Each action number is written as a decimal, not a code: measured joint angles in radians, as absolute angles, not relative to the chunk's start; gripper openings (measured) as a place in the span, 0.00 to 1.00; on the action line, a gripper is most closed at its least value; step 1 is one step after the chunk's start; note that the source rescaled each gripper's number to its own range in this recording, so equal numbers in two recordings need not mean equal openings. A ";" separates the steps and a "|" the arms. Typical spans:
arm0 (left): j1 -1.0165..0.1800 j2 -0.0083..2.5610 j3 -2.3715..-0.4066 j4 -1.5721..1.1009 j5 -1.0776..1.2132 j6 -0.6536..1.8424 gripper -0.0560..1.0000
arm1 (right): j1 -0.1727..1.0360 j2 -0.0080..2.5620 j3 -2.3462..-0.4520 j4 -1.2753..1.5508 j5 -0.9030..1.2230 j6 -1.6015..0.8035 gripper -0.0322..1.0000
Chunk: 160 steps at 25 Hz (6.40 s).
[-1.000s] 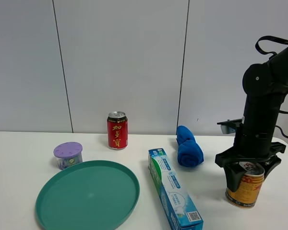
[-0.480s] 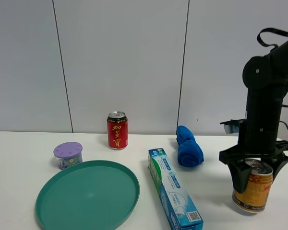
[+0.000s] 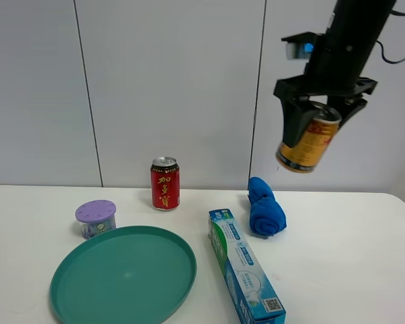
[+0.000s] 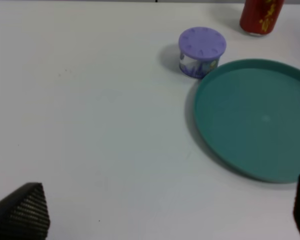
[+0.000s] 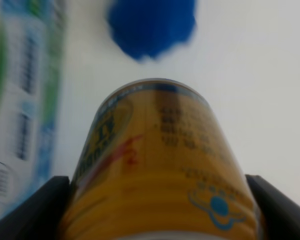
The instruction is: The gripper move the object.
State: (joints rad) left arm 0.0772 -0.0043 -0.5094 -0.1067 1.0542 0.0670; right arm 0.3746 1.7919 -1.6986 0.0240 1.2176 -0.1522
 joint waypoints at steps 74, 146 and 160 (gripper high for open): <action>0.077 -0.004 -0.509 -0.107 1.054 0.067 1.00 | 0.845 2.426 -2.111 -0.063 1.188 -0.156 0.52; 0.077 -0.004 -0.509 -0.107 1.054 0.067 1.00 | -0.136 1.310 -1.971 -0.300 1.222 -0.028 0.79; 0.077 -0.004 -0.509 -0.107 1.054 0.067 1.00 | -0.136 0.558 -1.005 -0.232 1.182 0.000 0.79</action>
